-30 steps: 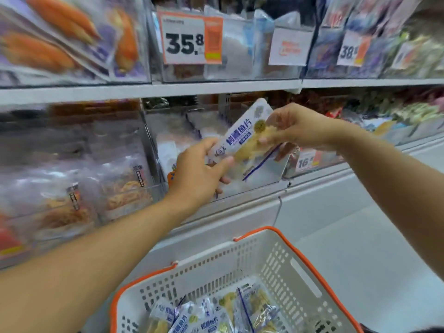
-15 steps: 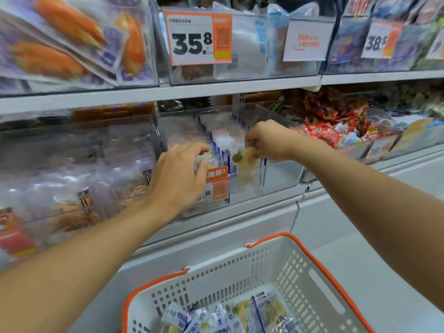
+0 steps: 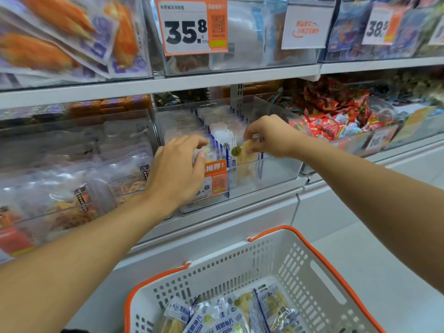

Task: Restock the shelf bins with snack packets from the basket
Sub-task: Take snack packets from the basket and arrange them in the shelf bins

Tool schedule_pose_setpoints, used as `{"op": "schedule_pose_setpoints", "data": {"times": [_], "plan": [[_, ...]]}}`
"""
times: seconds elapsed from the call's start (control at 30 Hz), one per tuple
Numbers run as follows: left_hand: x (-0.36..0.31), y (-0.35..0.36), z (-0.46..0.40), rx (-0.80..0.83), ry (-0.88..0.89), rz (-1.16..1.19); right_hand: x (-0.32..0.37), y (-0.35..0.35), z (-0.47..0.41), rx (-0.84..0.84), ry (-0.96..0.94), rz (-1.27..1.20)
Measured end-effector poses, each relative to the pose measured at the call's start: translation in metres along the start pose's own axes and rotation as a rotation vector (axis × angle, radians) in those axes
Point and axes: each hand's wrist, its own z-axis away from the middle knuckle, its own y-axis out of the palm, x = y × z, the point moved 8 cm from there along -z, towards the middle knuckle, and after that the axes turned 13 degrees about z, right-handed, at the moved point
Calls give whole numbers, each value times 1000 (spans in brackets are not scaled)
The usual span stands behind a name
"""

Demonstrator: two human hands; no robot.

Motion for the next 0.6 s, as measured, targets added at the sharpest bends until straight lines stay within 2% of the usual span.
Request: {"op": "schedule_pose_setpoints", "data": {"times": [0.17,0.27,0.37,0.43,0.5,0.57,0.6], "plan": [[-2,-2,0,-18,18,24,-9,2,4,-15,45,-7],[-14,-7,1,-82,116,40,-13,-10,6,-62,66,37],[-38,-9,6,-124,288,56,-14,-36,13,-235,89,100],[-56,-2,12,-86,410,97,-6,-55,25,-451,104,76],[-64,24,23,98,481,130,6,-57,47,-653,147,-87],[-55,69,41,472,445,82,18,-25,75,-703,199,-317],[-44,93,55,695,400,6,24,5,90,-656,231,-383]]}}
